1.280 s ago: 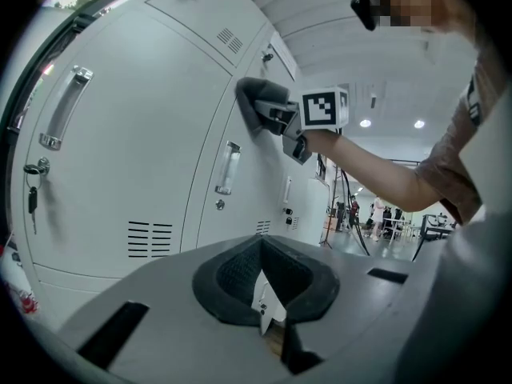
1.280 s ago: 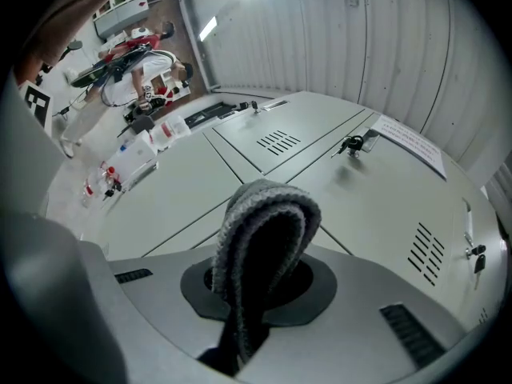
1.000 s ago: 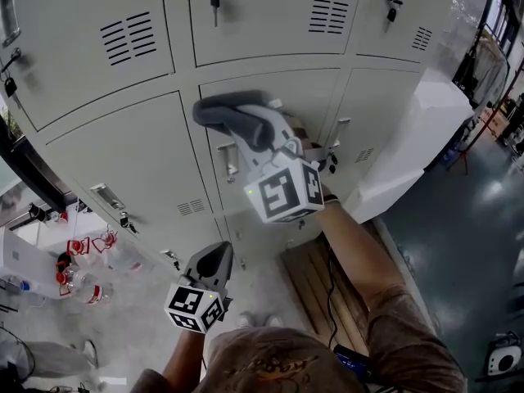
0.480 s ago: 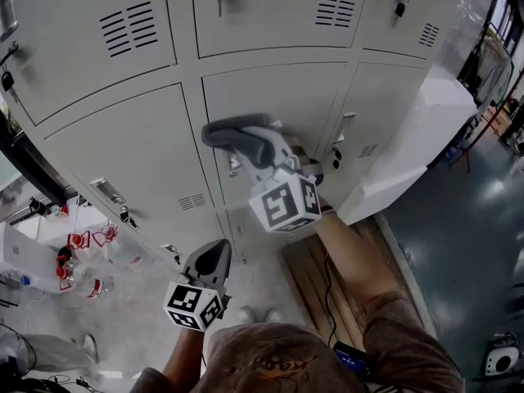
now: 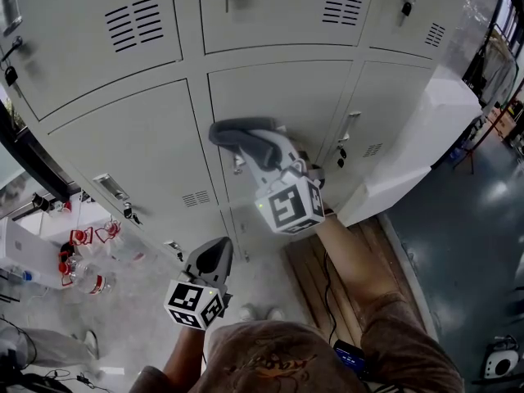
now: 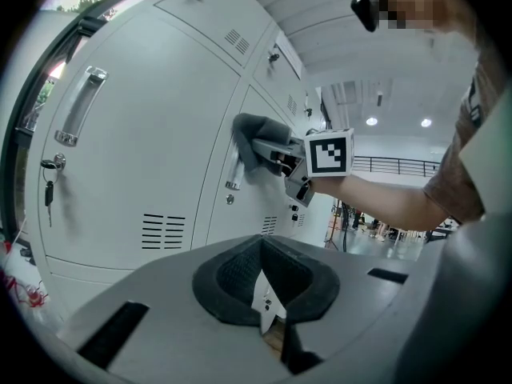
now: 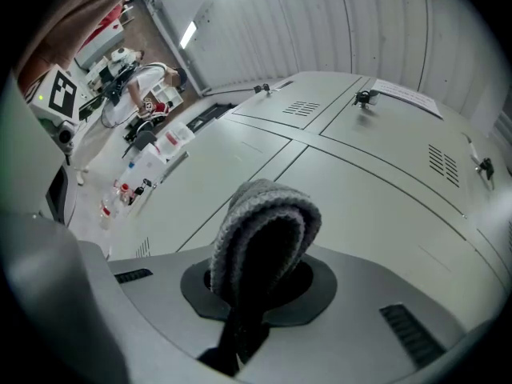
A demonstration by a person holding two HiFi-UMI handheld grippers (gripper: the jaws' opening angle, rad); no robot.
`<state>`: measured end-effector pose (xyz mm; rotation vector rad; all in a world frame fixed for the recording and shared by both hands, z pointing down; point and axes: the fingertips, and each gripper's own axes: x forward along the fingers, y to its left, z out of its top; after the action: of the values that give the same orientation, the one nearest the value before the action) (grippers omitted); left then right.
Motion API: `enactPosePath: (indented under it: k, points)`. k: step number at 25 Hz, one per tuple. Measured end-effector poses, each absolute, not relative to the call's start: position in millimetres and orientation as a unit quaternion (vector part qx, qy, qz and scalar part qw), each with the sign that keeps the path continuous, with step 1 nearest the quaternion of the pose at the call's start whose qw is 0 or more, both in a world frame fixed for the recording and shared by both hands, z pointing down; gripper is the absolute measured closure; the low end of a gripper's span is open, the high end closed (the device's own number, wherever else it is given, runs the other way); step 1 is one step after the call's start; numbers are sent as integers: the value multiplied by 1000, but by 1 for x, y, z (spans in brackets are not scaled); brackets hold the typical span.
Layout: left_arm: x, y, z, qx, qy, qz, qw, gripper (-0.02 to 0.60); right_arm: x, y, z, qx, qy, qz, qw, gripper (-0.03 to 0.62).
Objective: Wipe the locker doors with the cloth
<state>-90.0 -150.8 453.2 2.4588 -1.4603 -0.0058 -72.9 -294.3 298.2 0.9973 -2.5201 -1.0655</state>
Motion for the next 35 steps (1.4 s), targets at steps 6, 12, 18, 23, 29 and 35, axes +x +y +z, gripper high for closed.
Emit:
enactPosePath:
  k: [6,12,18,23,29,35]
  points:
    - [-92,-152,452,850,-507,0,140,581,-74,-293,326,324,-868,-353,134,560]
    - [-95,-153,453,848,-511,2,139,581,-76,-294,372,307,-874,-336,168,560]
    - [-99,-153,456,845,-516,5,141,582,-74,-293,396,309,-881,-320,162,560]
    - [-105,-152,458,841,-522,6,143,581,-75,-293,440,296,-882,-308,201,560]
    - [-110,-151,460,837,-527,8,146,581,-74,-296,486,288,-884,-290,227,560]
    - [-111,-150,463,835,-530,9,149,581,-72,-298,515,279,-889,-262,250,560]
